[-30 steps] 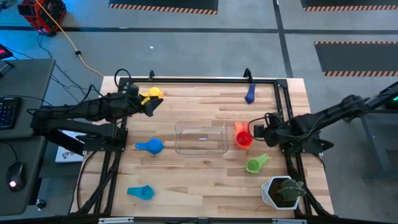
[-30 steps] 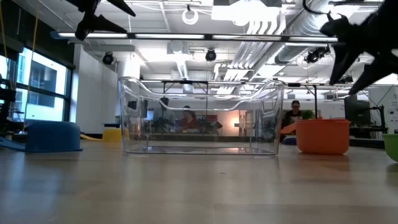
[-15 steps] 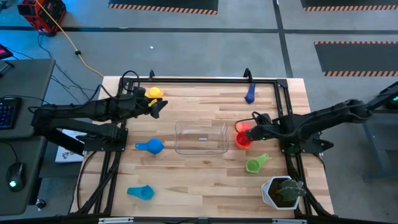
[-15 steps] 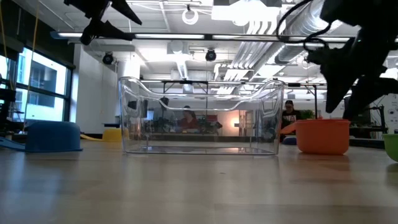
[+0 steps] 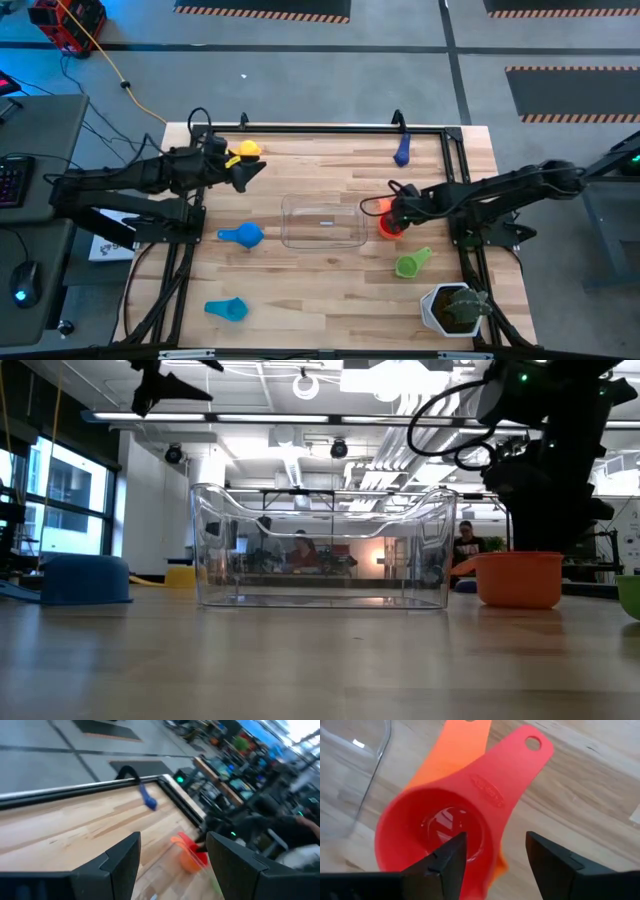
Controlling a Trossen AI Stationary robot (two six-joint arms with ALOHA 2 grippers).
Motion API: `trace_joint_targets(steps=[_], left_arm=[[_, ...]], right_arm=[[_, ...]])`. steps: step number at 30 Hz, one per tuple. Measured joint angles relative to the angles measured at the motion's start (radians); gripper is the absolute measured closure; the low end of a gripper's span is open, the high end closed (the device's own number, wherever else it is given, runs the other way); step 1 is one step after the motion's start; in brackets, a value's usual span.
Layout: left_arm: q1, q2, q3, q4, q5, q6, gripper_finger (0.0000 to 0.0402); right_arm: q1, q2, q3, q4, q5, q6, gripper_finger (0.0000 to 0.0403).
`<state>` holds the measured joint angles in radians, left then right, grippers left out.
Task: Nest measuring cups in basket
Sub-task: Move the stacked measuring cups to the top left of the table
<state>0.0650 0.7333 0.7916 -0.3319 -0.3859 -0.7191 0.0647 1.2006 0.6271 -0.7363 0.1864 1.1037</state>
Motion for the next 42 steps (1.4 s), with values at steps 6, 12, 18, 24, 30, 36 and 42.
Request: trace_joint_targets(steps=[6,12,18,24,30,36,42], left_arm=[[0.000,-0.006,0.010,-0.002,0.011,0.034,0.0183],[0.000,-0.044,0.010,0.024,0.035,0.042,0.0183],[0.000,-0.130,0.011,0.087,0.041,0.059,0.0183],[0.000,-0.210,0.011,0.173,0.039,0.070,0.0183],[0.000,-0.244,0.012,0.226,0.034,0.127,0.0183],[0.000,-0.237,0.012,0.225,0.015,0.132,0.0183],[0.000,-0.227,0.011,0.224,0.015,0.129,0.0183]], right_arm=[[0.000,0.012,0.000,0.016,0.004,-0.002,0.0262],[-0.019,0.012,0.000,0.036,0.013,0.017,0.0369],[-0.068,0.004,0.055,0.014,0.014,-0.045,0.0379],[-0.168,0.005,0.262,-0.140,0.095,-0.250,0.0395],[-0.375,0.057,0.547,-0.286,0.218,-0.545,0.0398],[-0.512,0.234,0.736,-0.098,0.092,-0.689,0.0400],[-0.487,0.533,0.970,0.064,-0.034,-0.712,0.0401]])
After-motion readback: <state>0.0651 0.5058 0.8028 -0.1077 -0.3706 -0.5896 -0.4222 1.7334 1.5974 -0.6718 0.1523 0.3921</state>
